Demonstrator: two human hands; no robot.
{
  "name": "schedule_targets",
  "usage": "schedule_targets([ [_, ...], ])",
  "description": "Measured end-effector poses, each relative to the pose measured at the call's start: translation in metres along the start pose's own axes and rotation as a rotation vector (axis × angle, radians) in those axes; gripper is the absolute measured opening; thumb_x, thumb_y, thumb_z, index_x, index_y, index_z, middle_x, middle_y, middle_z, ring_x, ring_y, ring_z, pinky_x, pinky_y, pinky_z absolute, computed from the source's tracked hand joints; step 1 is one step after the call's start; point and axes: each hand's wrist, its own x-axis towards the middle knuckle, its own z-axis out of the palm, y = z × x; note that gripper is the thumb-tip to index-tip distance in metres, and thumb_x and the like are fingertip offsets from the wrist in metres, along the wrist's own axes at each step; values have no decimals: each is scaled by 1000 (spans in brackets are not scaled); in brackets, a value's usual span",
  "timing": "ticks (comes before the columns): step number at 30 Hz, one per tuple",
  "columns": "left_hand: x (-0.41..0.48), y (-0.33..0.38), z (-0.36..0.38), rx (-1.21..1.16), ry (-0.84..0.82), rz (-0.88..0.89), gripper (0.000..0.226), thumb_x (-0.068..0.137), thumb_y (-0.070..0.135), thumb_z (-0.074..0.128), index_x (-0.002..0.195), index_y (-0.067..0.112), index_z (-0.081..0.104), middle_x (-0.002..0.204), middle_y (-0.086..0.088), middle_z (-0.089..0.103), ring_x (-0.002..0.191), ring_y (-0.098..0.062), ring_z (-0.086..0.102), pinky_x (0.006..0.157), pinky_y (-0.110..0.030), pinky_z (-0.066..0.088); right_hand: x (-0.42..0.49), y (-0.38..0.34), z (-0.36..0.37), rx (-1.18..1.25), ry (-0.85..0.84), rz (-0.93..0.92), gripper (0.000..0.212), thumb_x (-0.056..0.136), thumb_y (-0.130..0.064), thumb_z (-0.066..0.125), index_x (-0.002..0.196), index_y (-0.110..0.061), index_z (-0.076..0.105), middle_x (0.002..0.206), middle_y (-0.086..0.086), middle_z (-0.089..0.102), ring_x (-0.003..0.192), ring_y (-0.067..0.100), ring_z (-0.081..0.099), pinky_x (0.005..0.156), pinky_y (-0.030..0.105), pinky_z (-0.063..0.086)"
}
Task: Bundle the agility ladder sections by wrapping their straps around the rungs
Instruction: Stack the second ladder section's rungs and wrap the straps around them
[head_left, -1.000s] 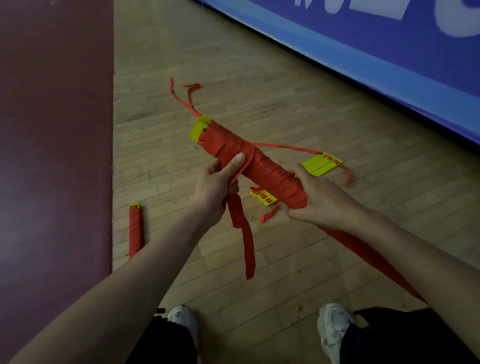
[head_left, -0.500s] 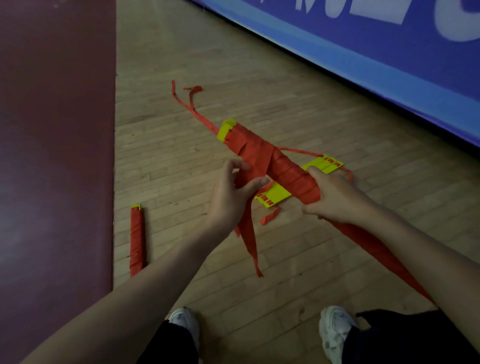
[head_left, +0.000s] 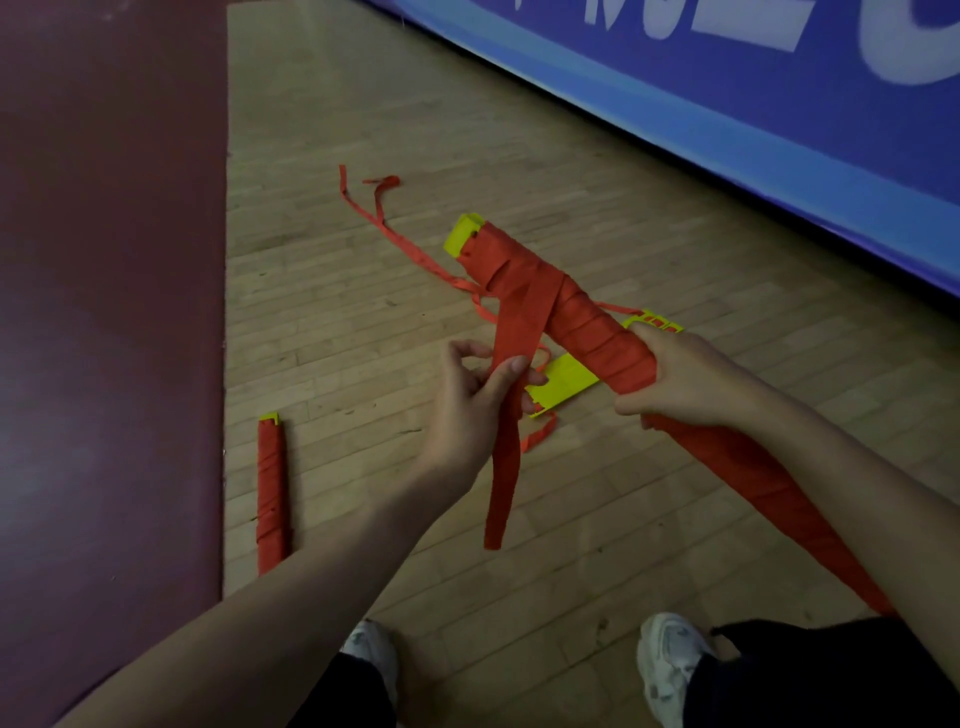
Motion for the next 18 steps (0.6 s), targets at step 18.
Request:
schedule_targets([
  [18, 3, 15, -8, -169, -292, -179, 28, 72, 12, 66, 99, 8, 60, 64, 0, 62, 50, -11, 60, 53, -22, 51, -22, -15, -15, 693, -541, 7, 37, 47, -10, 71, 75, -1, 50, 53, 6, 53, 41, 17, 55, 41, 24, 46],
])
